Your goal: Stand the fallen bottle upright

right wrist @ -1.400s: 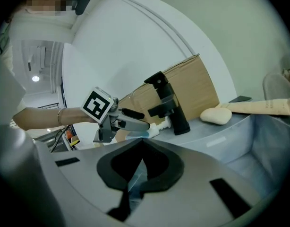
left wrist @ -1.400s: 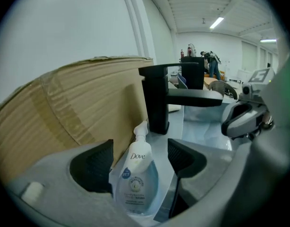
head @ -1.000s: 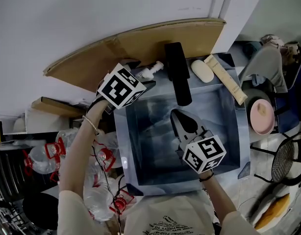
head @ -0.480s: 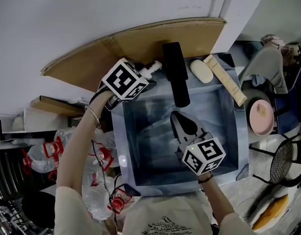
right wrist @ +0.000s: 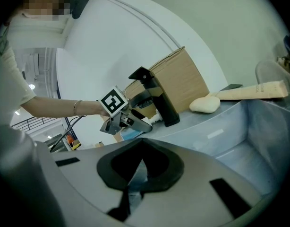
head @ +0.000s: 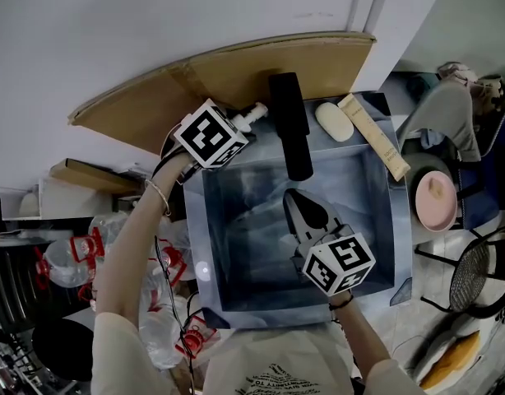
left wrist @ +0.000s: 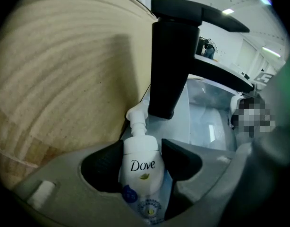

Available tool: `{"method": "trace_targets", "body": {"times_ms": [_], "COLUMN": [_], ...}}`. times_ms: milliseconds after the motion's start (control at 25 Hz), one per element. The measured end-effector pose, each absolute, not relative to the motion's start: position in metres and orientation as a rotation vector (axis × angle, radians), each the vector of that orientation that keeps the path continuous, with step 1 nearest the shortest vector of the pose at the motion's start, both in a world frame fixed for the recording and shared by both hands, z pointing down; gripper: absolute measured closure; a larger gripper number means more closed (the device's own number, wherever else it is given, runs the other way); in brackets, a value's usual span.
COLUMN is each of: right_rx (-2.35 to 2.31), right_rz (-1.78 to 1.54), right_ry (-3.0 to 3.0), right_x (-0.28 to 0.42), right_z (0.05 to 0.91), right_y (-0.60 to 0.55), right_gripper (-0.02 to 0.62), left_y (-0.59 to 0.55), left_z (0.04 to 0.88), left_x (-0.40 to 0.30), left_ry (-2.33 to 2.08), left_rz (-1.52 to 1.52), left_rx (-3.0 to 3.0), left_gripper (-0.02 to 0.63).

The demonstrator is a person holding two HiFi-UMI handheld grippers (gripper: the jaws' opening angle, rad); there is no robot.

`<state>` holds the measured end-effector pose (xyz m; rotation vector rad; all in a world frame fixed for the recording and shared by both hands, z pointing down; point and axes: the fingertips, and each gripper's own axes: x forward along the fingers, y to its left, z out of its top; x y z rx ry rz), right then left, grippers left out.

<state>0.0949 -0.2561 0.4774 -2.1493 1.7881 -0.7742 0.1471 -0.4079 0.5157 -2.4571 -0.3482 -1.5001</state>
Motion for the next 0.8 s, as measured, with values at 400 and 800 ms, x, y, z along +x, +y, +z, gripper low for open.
{"method": "trace_targets", "body": {"times_ms": [400,800], "right_rx": [-2.129,-2.111], "right_rz": [-0.767,-0.738], "right_ry": [1.818,1.881], "right_x": [0.093,0.08], "right_z": [0.472,0.463], "right_y": [-0.251,-0.251], "right_gripper": [0.591,0.591], "left_y": [-0.41,-0.408], "left_z": [0.511,0.488], "left_x": [0.15,0.144], "left_ry": [-0.259,-0.172], "left_rz": [-1.408,-1.293], "left_rx": [-2.407,-2.432], "left_gripper": [0.348,0.351]}}
